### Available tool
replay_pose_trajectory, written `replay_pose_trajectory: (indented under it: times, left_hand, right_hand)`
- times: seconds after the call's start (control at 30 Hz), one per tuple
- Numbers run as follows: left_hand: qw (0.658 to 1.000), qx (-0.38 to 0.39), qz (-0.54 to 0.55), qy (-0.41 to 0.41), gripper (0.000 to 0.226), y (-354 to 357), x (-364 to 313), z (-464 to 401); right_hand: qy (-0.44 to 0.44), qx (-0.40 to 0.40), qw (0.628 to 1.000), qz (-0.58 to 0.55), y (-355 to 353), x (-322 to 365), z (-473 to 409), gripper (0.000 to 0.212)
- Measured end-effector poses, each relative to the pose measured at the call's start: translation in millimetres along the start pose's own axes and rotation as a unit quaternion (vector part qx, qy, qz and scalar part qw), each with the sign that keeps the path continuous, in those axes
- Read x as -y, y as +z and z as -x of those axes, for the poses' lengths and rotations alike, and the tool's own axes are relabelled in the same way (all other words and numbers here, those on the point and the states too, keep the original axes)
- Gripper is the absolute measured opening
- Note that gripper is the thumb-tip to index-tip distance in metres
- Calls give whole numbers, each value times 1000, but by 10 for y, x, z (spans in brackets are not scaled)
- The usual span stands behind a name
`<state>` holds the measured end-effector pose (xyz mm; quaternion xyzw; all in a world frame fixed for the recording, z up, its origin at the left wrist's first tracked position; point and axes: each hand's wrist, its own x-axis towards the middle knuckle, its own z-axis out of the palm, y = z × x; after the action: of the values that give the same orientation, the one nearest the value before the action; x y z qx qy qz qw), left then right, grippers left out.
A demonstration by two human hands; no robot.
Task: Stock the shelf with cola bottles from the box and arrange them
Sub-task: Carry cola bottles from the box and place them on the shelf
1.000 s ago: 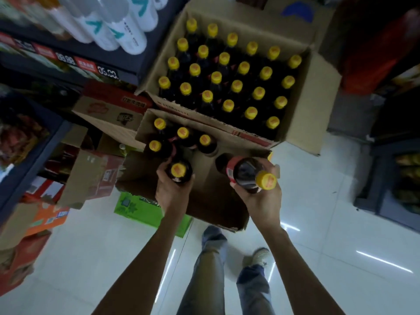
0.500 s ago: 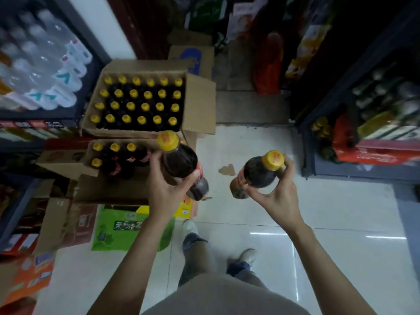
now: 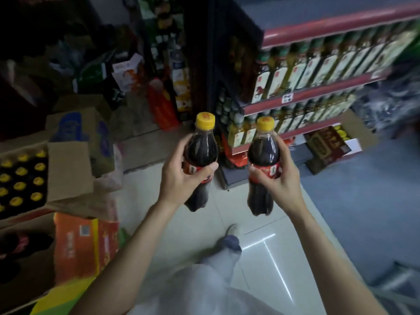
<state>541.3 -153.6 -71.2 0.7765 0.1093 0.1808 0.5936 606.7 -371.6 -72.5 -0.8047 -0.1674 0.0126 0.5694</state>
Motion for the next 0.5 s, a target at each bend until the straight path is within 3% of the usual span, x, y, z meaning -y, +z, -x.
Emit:
replay_pose_trajectory:
  times: [0.23,0.5]
  left_hand:
    - [998,49,0,34,72,1511,-305,-936]
    - [990,60,37,126,53,2767,-1208,-1911]
  right_hand:
    - [8,-58,998,-10,-1230,-296,-890,75]
    - [-47,-96,994,-29,-2571,-408,-2040,63]
